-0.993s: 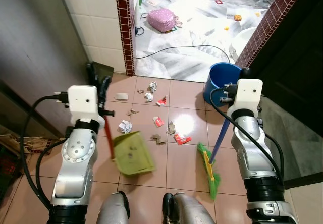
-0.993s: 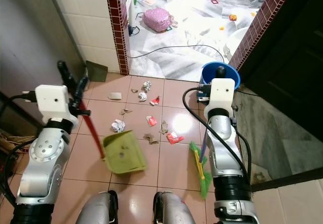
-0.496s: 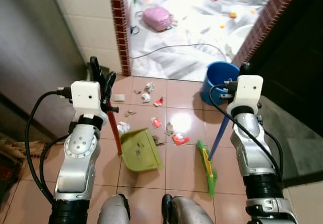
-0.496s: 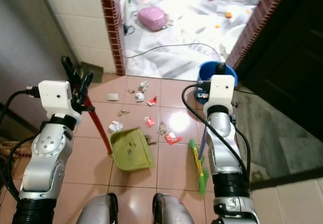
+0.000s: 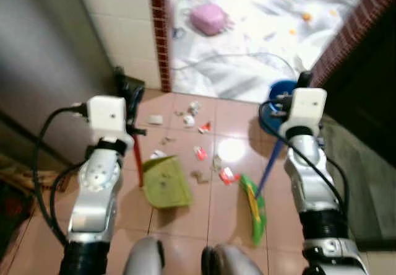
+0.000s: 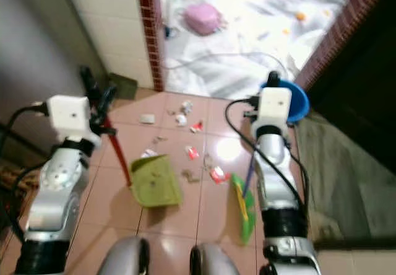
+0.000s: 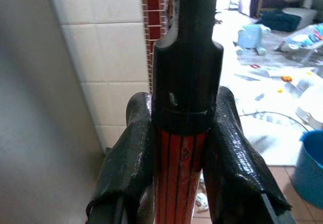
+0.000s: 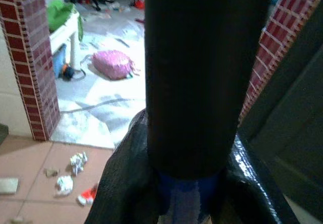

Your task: Sweep floor

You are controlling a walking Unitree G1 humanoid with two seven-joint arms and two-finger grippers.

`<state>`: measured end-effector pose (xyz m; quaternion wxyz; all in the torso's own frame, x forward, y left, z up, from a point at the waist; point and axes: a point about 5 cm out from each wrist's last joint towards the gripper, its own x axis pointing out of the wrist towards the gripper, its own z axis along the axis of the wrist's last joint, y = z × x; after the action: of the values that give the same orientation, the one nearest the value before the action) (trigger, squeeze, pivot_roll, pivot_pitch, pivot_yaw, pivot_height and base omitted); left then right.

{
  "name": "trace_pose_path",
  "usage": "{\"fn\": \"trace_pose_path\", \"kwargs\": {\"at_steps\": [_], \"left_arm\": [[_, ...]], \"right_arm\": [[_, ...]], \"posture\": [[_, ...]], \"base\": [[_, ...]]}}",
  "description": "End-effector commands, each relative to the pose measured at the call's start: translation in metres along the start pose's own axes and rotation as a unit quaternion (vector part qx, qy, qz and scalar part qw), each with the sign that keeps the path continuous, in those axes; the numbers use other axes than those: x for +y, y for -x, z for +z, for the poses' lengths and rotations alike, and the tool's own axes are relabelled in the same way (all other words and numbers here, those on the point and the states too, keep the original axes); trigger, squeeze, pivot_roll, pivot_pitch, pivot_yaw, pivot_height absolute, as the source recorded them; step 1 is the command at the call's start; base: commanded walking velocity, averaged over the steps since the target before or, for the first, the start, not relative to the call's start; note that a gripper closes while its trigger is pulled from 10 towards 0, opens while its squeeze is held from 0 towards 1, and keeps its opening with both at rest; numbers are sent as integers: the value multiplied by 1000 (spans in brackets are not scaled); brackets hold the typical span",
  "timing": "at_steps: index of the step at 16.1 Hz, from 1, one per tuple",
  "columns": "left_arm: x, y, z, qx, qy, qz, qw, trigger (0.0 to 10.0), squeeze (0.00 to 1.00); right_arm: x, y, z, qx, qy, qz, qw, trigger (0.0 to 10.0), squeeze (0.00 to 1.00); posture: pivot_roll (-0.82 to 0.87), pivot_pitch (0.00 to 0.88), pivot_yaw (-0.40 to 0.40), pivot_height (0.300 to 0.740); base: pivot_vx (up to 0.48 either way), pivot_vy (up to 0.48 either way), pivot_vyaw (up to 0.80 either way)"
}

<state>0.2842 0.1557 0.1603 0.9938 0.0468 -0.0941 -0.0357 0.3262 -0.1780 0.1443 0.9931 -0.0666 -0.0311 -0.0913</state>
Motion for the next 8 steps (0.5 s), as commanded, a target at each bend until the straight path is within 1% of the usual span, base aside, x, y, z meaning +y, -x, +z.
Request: {"fn": "trace_pose_path", "kwargs": {"at_steps": [1,5,8], "left_arm": [[3,-1,10,-29,-2,2,1000,10000,0],[2,-1,10,-31,-2,0,1000,10000,0],[4,-2,7,-30,-13,8,999,10000,0]], "right_arm": [[3,-1,5,-19,3,4,1000,10000,0],[3,1,-2,-6,5,5,1000,10000,0],[9,-2,4,-17,-3,7,1000,10000,0]], "posture": [[-12,162,-45,740],[-8,158,-45,740],[-13,168,-21,740]], "base": [[311,0,0],[288,0,0],[0,0,0]]}}
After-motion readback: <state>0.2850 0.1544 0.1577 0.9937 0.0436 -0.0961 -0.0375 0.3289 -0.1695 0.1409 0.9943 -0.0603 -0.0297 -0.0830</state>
